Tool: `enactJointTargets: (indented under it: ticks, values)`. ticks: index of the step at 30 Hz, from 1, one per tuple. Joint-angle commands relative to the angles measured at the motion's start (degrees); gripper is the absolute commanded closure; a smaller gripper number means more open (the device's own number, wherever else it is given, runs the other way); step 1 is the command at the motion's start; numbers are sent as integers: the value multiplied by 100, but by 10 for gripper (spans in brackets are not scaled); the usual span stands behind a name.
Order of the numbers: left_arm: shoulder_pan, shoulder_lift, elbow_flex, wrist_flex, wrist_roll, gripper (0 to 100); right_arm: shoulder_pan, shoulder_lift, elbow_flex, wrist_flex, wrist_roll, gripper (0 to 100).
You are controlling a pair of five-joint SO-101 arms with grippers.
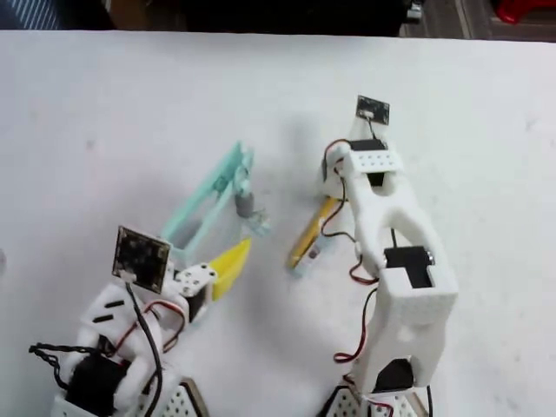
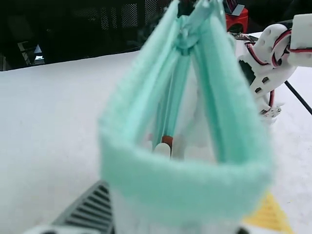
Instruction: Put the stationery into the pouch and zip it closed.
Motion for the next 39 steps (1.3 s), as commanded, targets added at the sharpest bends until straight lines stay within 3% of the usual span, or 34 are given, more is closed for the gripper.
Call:
enactJointTargets:
  ticks: [1, 15, 27, 33, 39]
  values:
    - [22, 66, -167, 0, -97, 766, -4, -66, -167, 75, 18, 982]
    - [22, 66, -114, -396, -396, 978, 286, -171, -158, 92, 18, 982]
    - [22, 66, 176, -800, -396, 978, 286, -462, -123, 259, 26, 982]
    - [22, 66, 176, -791, -1160, 979, 277, -725, -132, 435, 26, 982]
    - [-22, 66, 185, -774, -1178, 977, 268, -1622, -123, 963, 26, 982]
